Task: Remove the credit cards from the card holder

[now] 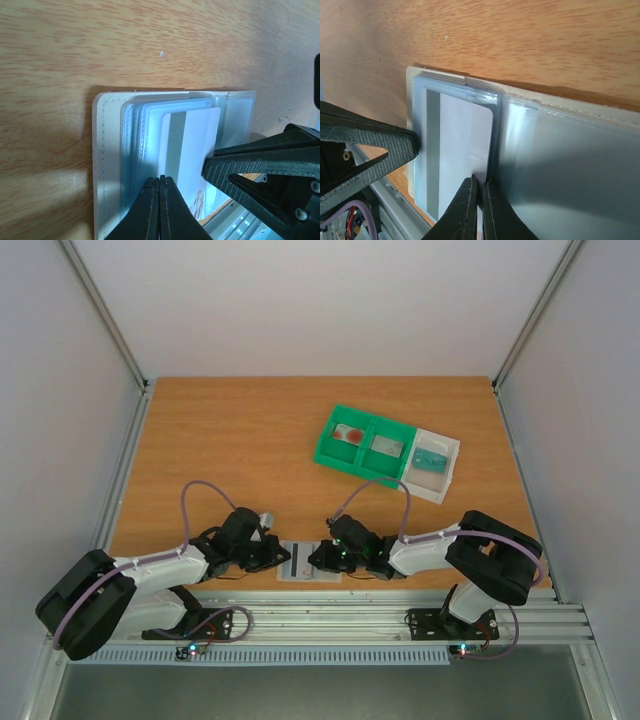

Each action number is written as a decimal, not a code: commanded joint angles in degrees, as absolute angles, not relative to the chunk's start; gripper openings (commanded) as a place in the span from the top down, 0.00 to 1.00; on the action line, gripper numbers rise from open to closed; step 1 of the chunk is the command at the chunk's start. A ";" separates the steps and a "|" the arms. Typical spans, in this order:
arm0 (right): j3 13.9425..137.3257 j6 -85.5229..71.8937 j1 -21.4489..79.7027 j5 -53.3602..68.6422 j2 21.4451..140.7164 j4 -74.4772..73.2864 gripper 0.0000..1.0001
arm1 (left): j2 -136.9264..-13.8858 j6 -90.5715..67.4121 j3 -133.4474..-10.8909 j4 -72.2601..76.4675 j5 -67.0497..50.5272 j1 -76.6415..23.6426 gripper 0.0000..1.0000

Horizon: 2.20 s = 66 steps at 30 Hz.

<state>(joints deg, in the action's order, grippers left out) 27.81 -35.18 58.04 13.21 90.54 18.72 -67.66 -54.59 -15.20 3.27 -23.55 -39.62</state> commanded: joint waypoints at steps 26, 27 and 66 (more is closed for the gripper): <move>30.86 -21.40 56.36 2.70 72.62 -8.79 0.99 | -66.93 -56.66 -16.28 4.85 -25.34 -39.90 0.90; 31.96 -19.84 56.34 2.93 72.52 -9.69 0.99 | -65.64 -56.95 -16.72 4.04 -25.30 -39.84 0.84; 44.23 28.20 76.55 -18.02 71.54 -8.48 0.99 | -40.02 -86.10 -15.15 6.54 -28.44 -39.88 0.69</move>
